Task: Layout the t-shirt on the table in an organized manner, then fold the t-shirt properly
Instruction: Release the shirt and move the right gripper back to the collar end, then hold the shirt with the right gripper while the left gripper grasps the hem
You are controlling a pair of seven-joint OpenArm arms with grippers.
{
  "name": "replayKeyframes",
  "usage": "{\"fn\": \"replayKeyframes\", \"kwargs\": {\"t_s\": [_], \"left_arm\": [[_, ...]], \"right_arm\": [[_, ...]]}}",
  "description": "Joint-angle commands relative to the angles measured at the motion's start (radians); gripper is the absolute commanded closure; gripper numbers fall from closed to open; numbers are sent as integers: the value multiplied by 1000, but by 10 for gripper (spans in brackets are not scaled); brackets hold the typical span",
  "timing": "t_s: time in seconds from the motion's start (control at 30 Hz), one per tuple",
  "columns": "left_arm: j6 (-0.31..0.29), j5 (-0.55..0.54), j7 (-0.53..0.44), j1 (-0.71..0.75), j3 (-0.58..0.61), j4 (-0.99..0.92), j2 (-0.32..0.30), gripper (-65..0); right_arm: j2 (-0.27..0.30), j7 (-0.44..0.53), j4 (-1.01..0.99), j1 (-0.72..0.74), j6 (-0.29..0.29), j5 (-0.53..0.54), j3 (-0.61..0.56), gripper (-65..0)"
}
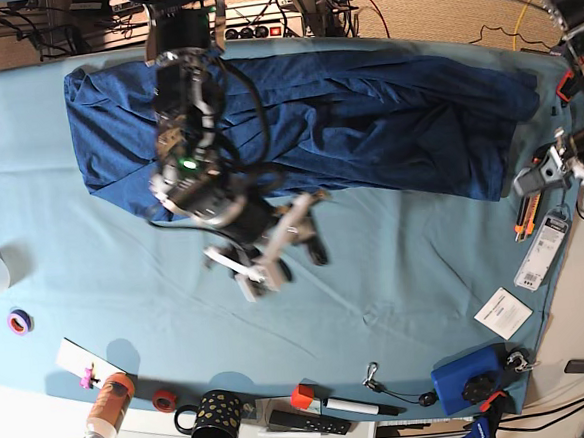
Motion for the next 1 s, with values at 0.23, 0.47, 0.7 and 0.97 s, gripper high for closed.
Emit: {"fn": "replayKeyframes", "kwargs": {"t_s": [0.23, 0.47, 0.7, 0.97], "left_arm": [[17, -26, 19, 66, -5, 14, -61, -337], [16, -26, 19, 129, -5, 20, -60, -337], [16, -26, 19, 138, 27, 33, -60, -337], [16, -26, 19, 138, 145, 103, -58, -337]], "right_arm": [[-5, -16, 18, -35, 113, 177, 208, -326], [-2, -42, 18, -35, 138, 222, 324, -326], [-2, -42, 18, -34, 138, 222, 407, -326], [8, -49, 18, -34, 138, 222, 442, -326]]}}
